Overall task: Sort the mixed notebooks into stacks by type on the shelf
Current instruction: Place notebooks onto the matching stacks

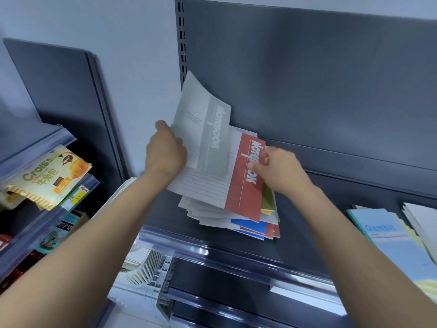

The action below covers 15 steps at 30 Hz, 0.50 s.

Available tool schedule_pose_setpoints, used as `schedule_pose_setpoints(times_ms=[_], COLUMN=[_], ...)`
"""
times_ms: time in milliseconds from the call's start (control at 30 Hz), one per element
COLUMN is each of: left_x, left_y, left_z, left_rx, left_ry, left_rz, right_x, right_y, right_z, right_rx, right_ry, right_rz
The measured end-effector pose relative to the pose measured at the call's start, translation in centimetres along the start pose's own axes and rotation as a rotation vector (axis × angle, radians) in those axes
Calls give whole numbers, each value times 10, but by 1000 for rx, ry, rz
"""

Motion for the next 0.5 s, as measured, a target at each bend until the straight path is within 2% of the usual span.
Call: schedule_pose_setpoints(times_ms=[67, 167, 333, 500], left_x=[-2, -7, -13, -15], left_y=[11, 21, 30, 29], left_z=[-6, -12, -14, -14], left_rx=[-87, -174, -183, -242], left_ry=[24, 51, -5, -123], left_rz=[13, 19, 24, -40], right_x=[3, 4, 6, 0], right_y=[-12, -20, -22, -20], right_z=[-3, -8, -12, -6], right_rx=[85, 135, 256, 522], right_ry=[-97, -226, -288, -250], right_rz=[-144, -203, -162, 2])
Point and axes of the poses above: each hand's wrist, its own x-axis towards the middle knuckle, its own y-axis out of the back of the hand, z = x × y, the point moved 2 cm from there along x, towards the middle knuckle, and after that the axes turned 8 degrees about -z, right-handed, at the moved point
